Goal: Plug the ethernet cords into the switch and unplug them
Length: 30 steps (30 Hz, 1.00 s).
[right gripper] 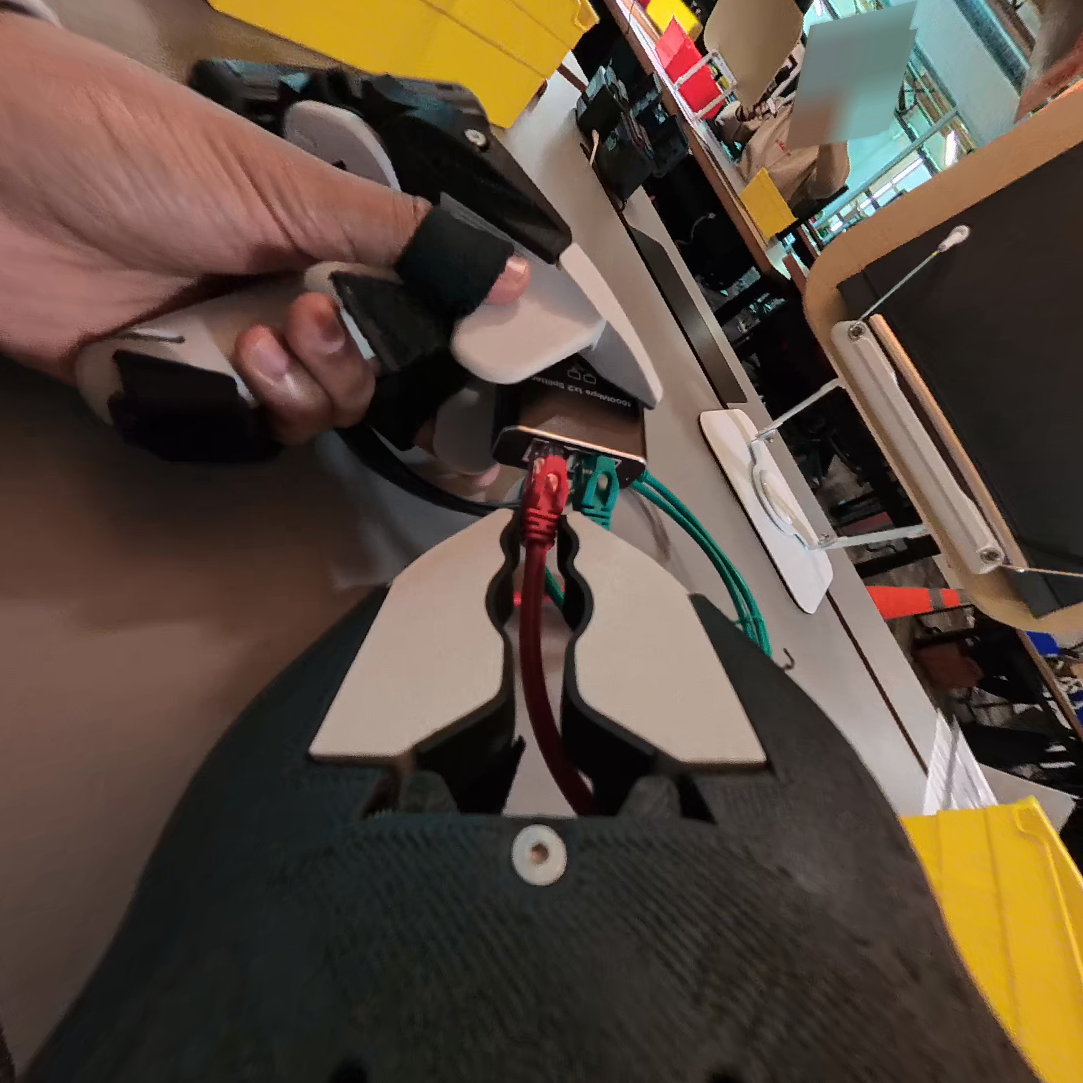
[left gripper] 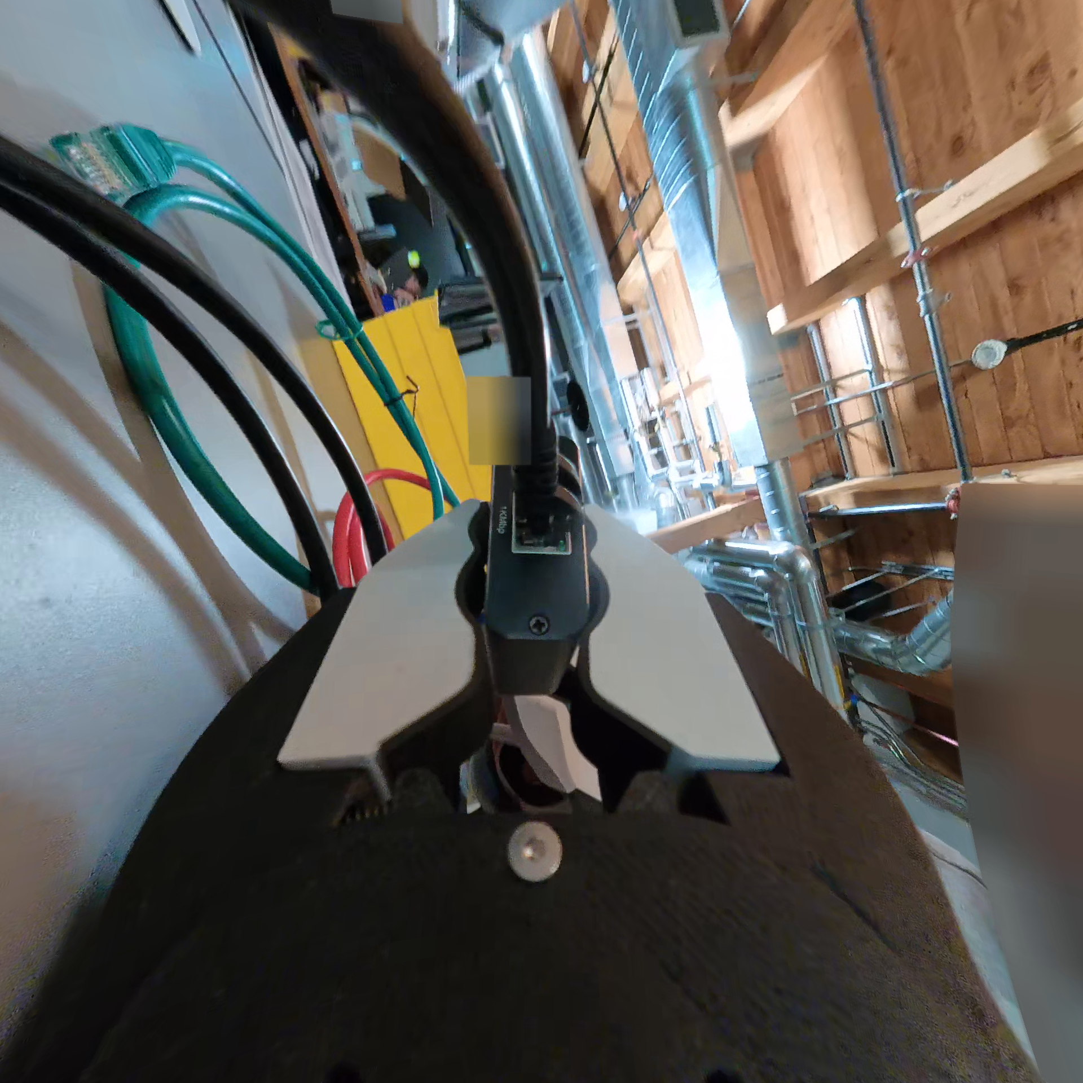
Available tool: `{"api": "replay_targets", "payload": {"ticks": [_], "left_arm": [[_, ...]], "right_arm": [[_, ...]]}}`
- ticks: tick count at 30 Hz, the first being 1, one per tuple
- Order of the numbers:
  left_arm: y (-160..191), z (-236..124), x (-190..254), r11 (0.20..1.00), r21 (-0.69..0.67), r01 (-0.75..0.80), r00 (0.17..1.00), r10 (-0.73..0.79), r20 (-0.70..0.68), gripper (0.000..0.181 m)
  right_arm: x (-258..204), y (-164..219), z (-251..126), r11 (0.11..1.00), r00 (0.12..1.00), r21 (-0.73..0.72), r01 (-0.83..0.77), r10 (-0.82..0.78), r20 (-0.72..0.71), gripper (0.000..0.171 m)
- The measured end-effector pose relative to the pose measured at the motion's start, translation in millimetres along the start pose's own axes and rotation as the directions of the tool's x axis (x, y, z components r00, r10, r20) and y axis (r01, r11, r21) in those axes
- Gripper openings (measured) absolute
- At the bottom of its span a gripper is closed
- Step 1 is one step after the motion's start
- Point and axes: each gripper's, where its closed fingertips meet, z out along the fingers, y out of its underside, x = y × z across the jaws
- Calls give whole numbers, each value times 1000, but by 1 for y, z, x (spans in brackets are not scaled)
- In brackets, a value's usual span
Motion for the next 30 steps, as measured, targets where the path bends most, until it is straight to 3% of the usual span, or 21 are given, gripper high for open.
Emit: {"api": "replay_targets", "payload": {"ticks": [10,14,18,22,25,27,30], "left_arm": [[11,1,-2,993,-116,-12,999,17,38,27],[4,-1,2,997,-70,28,999,-29,-16,27],[-3,-3,5,999,-29,14,999,-15,-43,27],[-15,-10,9,999,44,8,997,-5,-76,27],[-24,-15,13,995,101,12,994,-1,-107,27],[-27,-17,15,993,120,8,993,7,-120,27],[-28,-18,17,991,132,-4,991,22,-132,27]], "right_arm": [[0,4,-2,998,998,-9,62,-62,-29,12],[2,-2,0,997,996,8,71,-71,-49,12],[-4,-16,-4,991,992,75,115,-111,-58,40],[-13,-40,-19,969,991,209,129,-119,-57,37],[-29,-49,-24,963,996,266,-44,22,88,23],[-37,-44,-20,953,962,208,-221,178,206,19],[-29,-25,-9,884,862,69,-463,431,268,23]]}}
